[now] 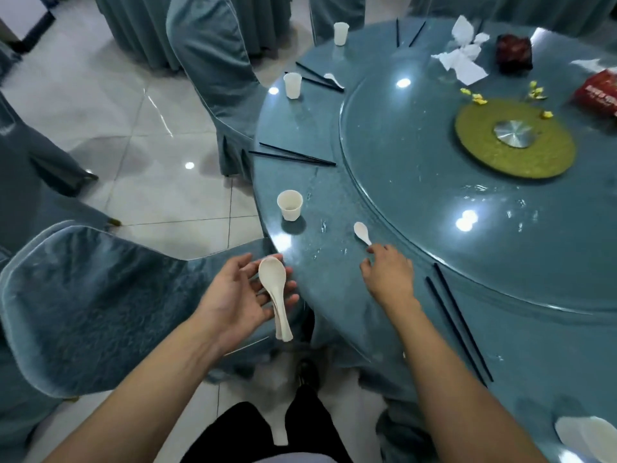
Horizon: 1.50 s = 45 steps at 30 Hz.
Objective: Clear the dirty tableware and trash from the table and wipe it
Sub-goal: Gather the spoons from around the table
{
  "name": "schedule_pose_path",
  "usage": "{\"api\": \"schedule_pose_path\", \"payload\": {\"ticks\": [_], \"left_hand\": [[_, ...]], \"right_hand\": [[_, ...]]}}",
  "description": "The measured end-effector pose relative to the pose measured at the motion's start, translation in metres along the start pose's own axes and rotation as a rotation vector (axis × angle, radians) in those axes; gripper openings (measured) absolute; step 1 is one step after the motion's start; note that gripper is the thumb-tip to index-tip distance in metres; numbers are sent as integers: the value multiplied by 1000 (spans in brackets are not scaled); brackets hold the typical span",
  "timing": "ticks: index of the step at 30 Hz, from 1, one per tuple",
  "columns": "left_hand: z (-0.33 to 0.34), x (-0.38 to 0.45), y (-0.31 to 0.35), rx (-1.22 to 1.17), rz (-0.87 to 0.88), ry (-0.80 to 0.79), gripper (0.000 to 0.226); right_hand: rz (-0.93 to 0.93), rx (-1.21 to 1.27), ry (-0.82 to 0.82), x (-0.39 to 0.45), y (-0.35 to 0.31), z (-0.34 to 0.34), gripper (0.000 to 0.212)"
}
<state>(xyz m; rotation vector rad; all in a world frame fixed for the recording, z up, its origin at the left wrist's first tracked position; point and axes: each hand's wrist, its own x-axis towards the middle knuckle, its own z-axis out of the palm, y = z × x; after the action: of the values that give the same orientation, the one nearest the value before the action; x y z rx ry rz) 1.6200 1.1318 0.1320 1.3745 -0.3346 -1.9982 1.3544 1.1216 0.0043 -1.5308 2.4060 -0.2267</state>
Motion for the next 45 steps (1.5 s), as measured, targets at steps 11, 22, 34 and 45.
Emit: {"api": "schedule_pose_path", "payload": {"ticks": [11, 22, 34, 45], "left_hand": [[4, 61, 30, -19, -49, 47, 49], [6, 75, 44, -76, -26, 98, 49], [-31, 46, 61, -279, 119, 125, 50], [-157, -29, 79, -445, 283, 278, 49]], "right_hand": [[219, 42, -117, 111, 29, 34, 19], [202, -88, -120, 111, 26, 55, 30], [0, 542, -152, 36, -90, -15, 13], [-564, 447, -385, -118, -299, -37, 25]]}}
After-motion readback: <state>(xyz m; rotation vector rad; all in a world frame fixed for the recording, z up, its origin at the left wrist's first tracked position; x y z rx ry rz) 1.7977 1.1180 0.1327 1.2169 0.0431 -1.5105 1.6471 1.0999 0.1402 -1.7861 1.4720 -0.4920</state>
